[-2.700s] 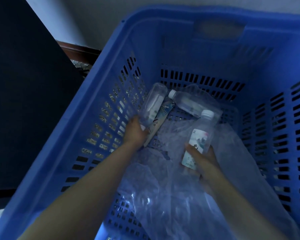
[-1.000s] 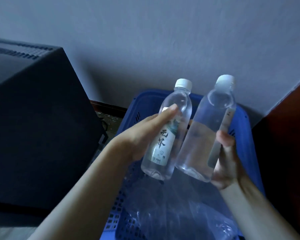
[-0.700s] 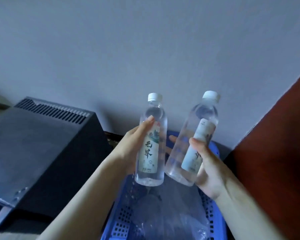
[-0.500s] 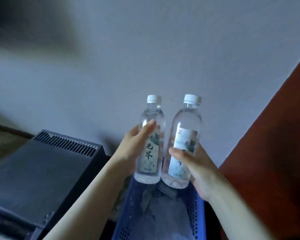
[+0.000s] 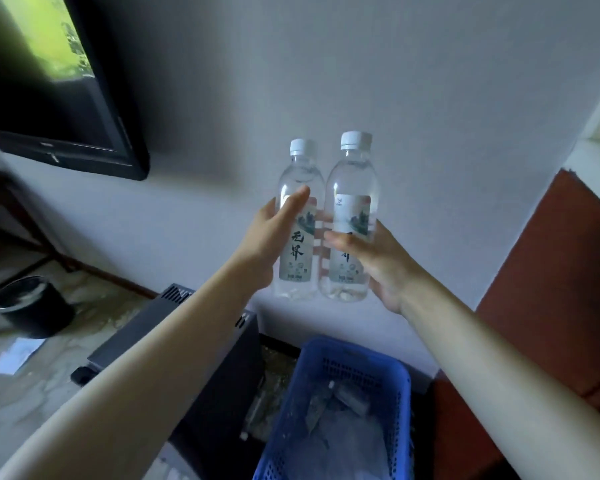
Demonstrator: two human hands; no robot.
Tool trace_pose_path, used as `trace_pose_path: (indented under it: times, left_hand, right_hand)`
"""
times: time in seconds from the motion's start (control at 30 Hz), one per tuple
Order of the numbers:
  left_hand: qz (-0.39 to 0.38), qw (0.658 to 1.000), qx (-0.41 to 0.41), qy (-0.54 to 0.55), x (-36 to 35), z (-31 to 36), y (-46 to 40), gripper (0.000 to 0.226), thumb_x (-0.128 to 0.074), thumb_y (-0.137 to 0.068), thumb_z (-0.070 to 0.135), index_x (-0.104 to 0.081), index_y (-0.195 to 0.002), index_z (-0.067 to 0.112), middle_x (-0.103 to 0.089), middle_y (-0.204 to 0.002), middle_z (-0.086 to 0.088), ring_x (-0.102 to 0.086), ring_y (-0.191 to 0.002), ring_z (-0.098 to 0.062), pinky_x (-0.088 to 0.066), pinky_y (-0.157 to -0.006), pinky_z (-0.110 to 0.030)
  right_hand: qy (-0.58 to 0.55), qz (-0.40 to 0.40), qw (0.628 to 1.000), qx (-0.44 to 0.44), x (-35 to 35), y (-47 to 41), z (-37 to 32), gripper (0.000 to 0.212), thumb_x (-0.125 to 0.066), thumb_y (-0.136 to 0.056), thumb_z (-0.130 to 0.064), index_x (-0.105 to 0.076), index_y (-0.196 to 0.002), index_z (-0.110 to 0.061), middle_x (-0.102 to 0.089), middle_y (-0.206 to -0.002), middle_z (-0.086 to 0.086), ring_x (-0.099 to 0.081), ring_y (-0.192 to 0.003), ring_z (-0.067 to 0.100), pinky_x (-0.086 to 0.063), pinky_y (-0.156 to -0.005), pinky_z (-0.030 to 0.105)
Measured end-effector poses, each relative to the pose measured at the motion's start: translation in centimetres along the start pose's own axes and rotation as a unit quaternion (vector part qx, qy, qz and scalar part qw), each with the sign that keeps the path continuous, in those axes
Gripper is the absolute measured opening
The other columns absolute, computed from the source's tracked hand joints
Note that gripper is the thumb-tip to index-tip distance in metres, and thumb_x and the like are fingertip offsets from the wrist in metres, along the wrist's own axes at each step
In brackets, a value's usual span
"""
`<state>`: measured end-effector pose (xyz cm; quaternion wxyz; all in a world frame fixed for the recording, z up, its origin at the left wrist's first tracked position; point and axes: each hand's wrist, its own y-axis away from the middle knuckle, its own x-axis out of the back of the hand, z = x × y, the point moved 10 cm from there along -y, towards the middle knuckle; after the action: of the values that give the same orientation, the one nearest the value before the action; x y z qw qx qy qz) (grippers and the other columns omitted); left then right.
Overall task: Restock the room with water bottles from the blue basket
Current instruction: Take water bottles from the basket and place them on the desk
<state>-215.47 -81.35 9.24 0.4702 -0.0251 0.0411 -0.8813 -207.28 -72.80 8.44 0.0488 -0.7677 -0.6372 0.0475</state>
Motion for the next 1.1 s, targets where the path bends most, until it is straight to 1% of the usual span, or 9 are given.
trace_pose_path:
  times: [0.13,0.27,0.33,0.43,0.53,0.63,0.8,0.97,1.1]
  left_hand:
    - [0.021,1.000,-0.016,0.000,1.4,1.5,3.6,0.030,-0.047,-0.094,0.039,-0.062,-0.094,0.013,-0.074,-0.069,0.003,-0.071,-0.062,-0.010,-0.055,-0.052,-0.022]
    - [0.044,0.999,-0.014,0.016,3.2,1.8,6.7,0.037,-0.048,-0.094,0.036,-0.060,-0.106,0.003,-0.073,-0.082,-0.006,-0.072,-0.069,-0.017,-0.056,-0.055,-0.025]
    - [0.058,0.998,-0.017,0.008,4.5,2.0,7.9,0.041,-0.048,-0.093,0.037,-0.059,-0.109,0.001,-0.072,-0.088,-0.010,-0.072,-0.070,-0.017,-0.056,-0.057,-0.026]
    - [0.081,0.996,-0.024,0.007,6.9,2.7,9.3,0.035,-0.050,-0.092,0.038,-0.062,-0.102,0.006,-0.073,-0.081,-0.006,-0.072,-0.070,-0.018,-0.058,-0.061,-0.029]
    - [0.102,0.994,-0.035,-0.007,9.6,3.8,10.5,0.040,-0.049,-0.092,0.039,-0.060,-0.107,0.004,-0.073,-0.084,-0.007,-0.072,-0.073,-0.020,-0.059,-0.066,-0.032]
    - [0.126,0.991,-0.048,-0.018,12.9,4.7,11.8,0.045,-0.049,-0.093,0.042,-0.058,-0.113,0.003,-0.071,-0.091,-0.011,-0.071,-0.080,-0.024,-0.058,-0.074,-0.037]
    - [0.171,0.983,-0.061,-0.022,20.1,5.9,14.5,0.042,-0.047,-0.095,0.040,-0.059,-0.113,0.005,-0.072,-0.091,-0.010,-0.071,-0.079,-0.022,-0.060,-0.071,-0.034]
    - [0.197,0.977,-0.068,-0.040,29.6,6.1,16.5,0.041,-0.050,-0.092,0.044,-0.061,-0.109,0.008,-0.072,-0.094,-0.012,-0.072,-0.083,-0.026,-0.059,-0.077,-0.041]
    - [0.226,0.970,-0.072,-0.044,38.7,5.7,18.4,0.046,-0.052,-0.090,0.046,-0.060,-0.114,0.008,-0.072,-0.096,-0.012,-0.072,-0.081,-0.023,-0.060,-0.073,-0.036]
  right_hand:
    - [0.001,-0.027,1.000,0.001,-2.4,1.6,-1.1,0.039,-0.066,-0.082,-0.023,-0.061,-0.120,-0.020,-0.072,-0.111,0.004,-0.069,-0.101,0.018,-0.052,-0.092,0.044]
    - [-0.011,-0.055,0.998,0.002,-5.0,2.8,-1.3,0.040,-0.068,-0.080,-0.026,-0.061,-0.120,-0.020,-0.072,-0.111,0.002,-0.069,-0.101,0.018,-0.050,-0.094,0.047]
    - [-0.018,-0.072,0.997,0.005,-6.6,3.3,-1.5,0.040,-0.067,-0.081,-0.024,-0.060,-0.120,-0.021,-0.072,-0.109,0.000,-0.070,-0.099,0.015,-0.052,-0.087,0.039]
    - [-0.021,-0.093,0.995,0.019,-9.0,3.4,-2.2,0.040,-0.067,-0.081,-0.024,-0.059,-0.121,-0.019,-0.072,-0.110,0.001,-0.070,-0.098,0.015,-0.052,-0.079,0.030]
    - [-0.025,-0.115,0.993,0.030,-11.9,3.1,-3.1,0.050,-0.069,-0.076,-0.032,-0.058,-0.123,-0.016,-0.071,-0.112,0.002,-0.069,-0.100,0.016,-0.051,-0.082,0.034]
    - [-0.024,-0.145,0.988,0.040,-15.3,2.5,-3.8,0.046,-0.069,-0.077,-0.029,-0.059,-0.120,-0.017,-0.072,-0.110,0.001,-0.069,-0.100,0.017,-0.052,-0.086,0.038]
    - [-0.030,-0.184,0.982,0.041,-22.8,0.6,-4.1,0.056,-0.074,-0.070,-0.030,-0.058,-0.121,-0.013,-0.071,-0.111,0.004,-0.069,-0.102,0.020,-0.053,-0.089,0.042]
    - [-0.051,-0.216,0.974,0.045,-32.2,-1.7,-3.5,0.050,-0.068,-0.075,-0.022,-0.056,-0.123,-0.011,-0.070,-0.112,0.006,-0.068,-0.103,0.021,-0.056,-0.086,0.039]
    - [-0.045,-0.236,0.969,0.052,-40.9,-3.9,-2.7,0.032,-0.067,-0.075,-0.024,-0.063,-0.107,-0.022,-0.074,-0.101,-0.002,-0.070,-0.096,0.017,-0.057,-0.080,0.034]
